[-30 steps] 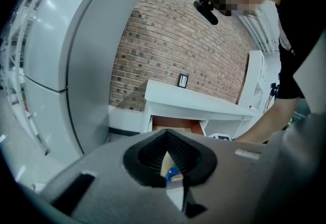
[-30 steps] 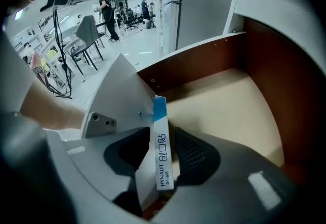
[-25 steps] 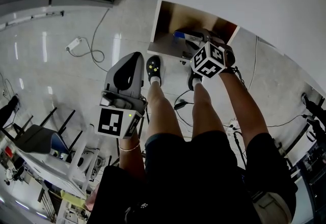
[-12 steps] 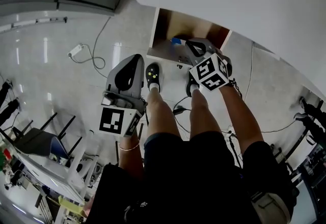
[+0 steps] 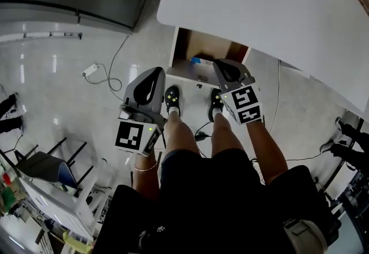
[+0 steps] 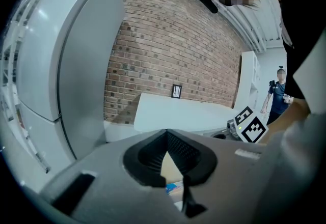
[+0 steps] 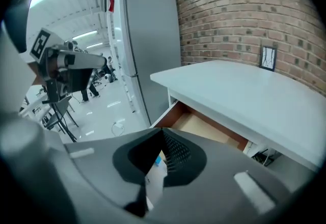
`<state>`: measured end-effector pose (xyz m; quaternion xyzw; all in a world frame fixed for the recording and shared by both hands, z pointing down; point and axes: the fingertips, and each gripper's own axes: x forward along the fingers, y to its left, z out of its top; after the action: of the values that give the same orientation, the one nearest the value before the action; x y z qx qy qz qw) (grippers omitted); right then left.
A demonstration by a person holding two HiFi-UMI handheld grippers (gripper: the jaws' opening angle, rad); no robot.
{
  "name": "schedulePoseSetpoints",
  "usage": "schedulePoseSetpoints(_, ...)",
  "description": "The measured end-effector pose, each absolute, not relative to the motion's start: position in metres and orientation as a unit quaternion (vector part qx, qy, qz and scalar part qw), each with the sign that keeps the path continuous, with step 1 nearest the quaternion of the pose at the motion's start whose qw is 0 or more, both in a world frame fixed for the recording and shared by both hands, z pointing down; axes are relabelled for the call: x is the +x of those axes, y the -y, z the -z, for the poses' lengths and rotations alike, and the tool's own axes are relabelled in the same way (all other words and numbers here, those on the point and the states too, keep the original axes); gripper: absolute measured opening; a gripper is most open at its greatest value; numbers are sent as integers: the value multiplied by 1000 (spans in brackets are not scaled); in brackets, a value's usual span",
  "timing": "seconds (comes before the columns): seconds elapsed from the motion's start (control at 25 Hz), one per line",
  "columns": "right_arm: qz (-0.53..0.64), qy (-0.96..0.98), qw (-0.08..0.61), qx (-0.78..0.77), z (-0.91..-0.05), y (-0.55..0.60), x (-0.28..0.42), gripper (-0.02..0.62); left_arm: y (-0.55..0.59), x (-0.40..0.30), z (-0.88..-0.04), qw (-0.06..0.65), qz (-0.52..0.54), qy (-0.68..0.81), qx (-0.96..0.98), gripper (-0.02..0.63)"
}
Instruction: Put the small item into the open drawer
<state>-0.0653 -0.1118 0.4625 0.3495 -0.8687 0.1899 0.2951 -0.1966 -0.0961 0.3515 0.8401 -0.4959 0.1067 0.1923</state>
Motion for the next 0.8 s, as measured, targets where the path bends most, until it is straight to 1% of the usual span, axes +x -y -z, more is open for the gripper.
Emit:
schedulePoseSetpoints(0.32, -225, 858, 206, 413, -391, 116, -39, 11, 95, -174, -322, 179, -117, 463, 860, -8)
schedulePoseSetpoints(0.44, -219, 852, 189, 437, -371, 117, -24, 11, 98, -160, -308, 159, -116, 443, 875, -8)
schedulePoseSetpoints(0.8, -209, 840, 144, 479, -317, 114, -9, 11, 102, -142, -272, 134, -109, 413, 894, -8)
